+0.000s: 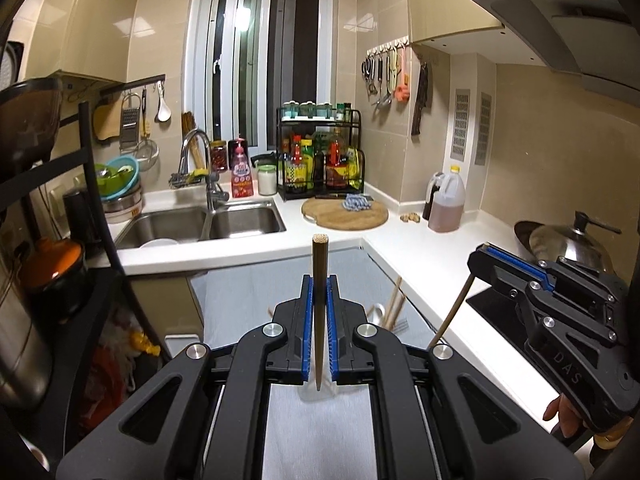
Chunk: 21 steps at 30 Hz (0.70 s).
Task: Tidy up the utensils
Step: 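Lift and carry both chopsticks over the clear container, then open both tools to drop the chopsticks into the container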
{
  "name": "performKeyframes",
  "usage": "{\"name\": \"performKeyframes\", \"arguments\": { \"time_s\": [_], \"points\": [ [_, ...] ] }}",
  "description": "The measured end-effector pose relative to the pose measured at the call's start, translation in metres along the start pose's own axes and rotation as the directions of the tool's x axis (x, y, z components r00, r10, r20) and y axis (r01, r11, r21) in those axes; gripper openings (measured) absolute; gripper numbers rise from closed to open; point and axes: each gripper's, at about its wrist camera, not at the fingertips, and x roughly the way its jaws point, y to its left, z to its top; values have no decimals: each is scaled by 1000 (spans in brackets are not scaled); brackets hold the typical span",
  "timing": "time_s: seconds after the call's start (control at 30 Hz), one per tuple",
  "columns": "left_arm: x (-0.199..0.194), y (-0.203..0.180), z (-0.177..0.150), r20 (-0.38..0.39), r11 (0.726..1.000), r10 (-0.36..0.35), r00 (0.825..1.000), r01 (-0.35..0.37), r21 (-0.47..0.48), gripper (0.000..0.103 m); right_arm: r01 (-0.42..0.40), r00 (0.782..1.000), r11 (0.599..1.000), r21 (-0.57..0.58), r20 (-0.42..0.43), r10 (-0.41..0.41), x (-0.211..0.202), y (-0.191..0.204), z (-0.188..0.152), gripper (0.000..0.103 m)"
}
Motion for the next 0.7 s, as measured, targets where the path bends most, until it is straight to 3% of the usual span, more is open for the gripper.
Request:
{"name": "performKeyframes", "arguments": {
  "time_s": [0.33,0.7],
  "points": [
    [37,-3,26,12,1000,-16,1000,16,6,6,27,997,1000,-3,77,-27,39,-12,42,4],
    [93,7,-3,-66,1000,6,998,-7,-17,6,46,999,997,70,-13,-45,86,-33,-2,4]
  ]
}}
